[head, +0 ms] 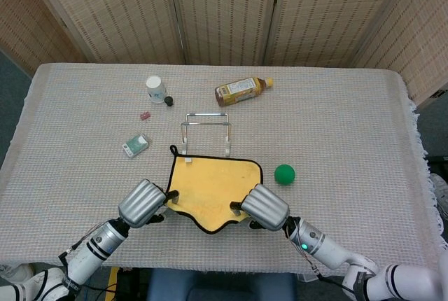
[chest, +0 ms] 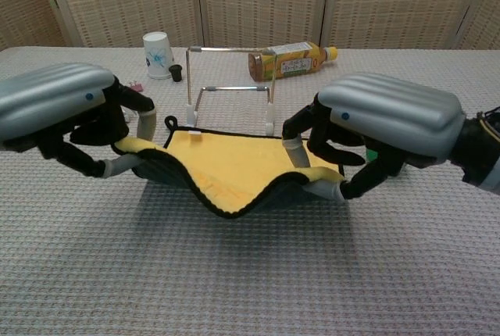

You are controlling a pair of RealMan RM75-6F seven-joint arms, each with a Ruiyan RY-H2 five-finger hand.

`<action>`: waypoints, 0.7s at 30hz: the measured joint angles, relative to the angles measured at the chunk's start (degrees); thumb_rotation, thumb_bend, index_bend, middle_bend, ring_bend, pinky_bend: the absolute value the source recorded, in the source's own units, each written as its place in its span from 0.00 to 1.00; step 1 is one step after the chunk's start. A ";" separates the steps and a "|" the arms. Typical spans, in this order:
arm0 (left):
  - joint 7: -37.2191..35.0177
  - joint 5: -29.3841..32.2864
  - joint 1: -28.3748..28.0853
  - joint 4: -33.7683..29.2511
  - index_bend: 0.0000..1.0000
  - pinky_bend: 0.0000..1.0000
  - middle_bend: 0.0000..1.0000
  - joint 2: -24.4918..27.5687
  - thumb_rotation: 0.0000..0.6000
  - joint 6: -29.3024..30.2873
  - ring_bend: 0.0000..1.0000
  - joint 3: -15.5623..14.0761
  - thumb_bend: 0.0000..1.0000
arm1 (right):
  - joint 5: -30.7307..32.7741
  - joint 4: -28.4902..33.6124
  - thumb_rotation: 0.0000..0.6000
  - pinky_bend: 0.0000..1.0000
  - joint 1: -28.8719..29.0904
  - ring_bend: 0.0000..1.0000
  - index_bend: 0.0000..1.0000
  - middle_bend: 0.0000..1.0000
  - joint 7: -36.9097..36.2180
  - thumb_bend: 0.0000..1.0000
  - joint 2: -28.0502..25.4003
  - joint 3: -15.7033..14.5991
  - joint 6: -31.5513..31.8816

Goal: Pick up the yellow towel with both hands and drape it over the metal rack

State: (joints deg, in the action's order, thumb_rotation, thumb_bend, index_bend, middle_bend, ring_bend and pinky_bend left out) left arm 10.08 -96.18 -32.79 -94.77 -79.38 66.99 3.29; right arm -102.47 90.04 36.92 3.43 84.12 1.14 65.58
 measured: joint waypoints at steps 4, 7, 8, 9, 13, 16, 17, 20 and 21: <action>-1.79 1.49 -2.62 -1.87 0.63 1.00 1.00 3.39 1.00 -0.92 0.89 3.85 0.45 | 1.66 1.76 1.00 1.00 0.84 1.00 0.65 0.92 -0.32 0.44 -1.96 3.14 0.84; -4.90 3.57 -4.43 -2.43 0.63 1.00 1.00 4.86 1.00 -2.05 0.89 6.52 0.45 | 3.34 3.08 1.00 1.00 1.53 1.00 0.66 0.92 -0.52 0.44 -3.34 5.65 1.36; -6.07 4.40 -5.04 -2.42 0.63 1.00 1.00 5.21 1.00 -2.49 0.89 7.41 0.45 | 3.94 3.41 1.00 1.00 1.76 1.00 0.66 0.92 -0.58 0.44 -3.72 6.42 1.43; -7.61 5.69 -5.92 -2.34 0.63 1.00 1.00 5.72 1.00 -3.18 0.89 8.73 0.45 | 4.78 3.77 1.00 1.00 2.08 1.00 0.66 0.92 -0.58 0.44 -4.18 7.52 1.50; -11.04 10.34 -8.67 -1.92 0.63 1.00 1.00 7.49 1.00 -5.56 0.89 12.85 0.45 | 7.86 4.55 1.00 1.00 3.26 1.00 0.66 0.92 0.32 0.44 -5.32 11.20 1.56; -12.63 14.00 -10.37 -1.67 0.63 1.00 1.00 8.71 1.00 -7.56 0.89 15.14 0.45 | 10.43 4.79 1.00 1.00 4.40 1.00 0.66 0.92 1.09 0.44 -6.05 13.58 1.04; -12.94 15.12 -10.86 -1.55 0.63 1.00 1.00 9.02 1.00 -8.21 0.89 15.74 0.45 | 11.15 4.73 1.00 1.00 4.75 1.00 0.66 0.92 1.35 0.44 -6.18 14.21 0.84; -13.53 18.96 -12.48 -0.61 0.63 1.00 1.00 9.61 1.00 -10.42 0.89 17.39 0.45 | 13.44 3.91 1.00 1.00 5.96 1.00 0.66 0.92 2.12 0.44 -6.22 16.05 0.16; -13.78 20.63 -13.11 -0.06 0.63 1.00 1.00 9.68 1.00 -11.32 0.89 17.98 0.45 | 14.12 3.20 1.00 1.00 6.47 1.00 0.67 0.92 2.49 0.44 -6.09 16.68 -0.03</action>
State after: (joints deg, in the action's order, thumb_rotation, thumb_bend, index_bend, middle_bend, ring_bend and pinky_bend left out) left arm -3.70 -75.54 -45.90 -94.82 -69.71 55.67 21.27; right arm -88.35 93.24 43.39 5.92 78.03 17.82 65.55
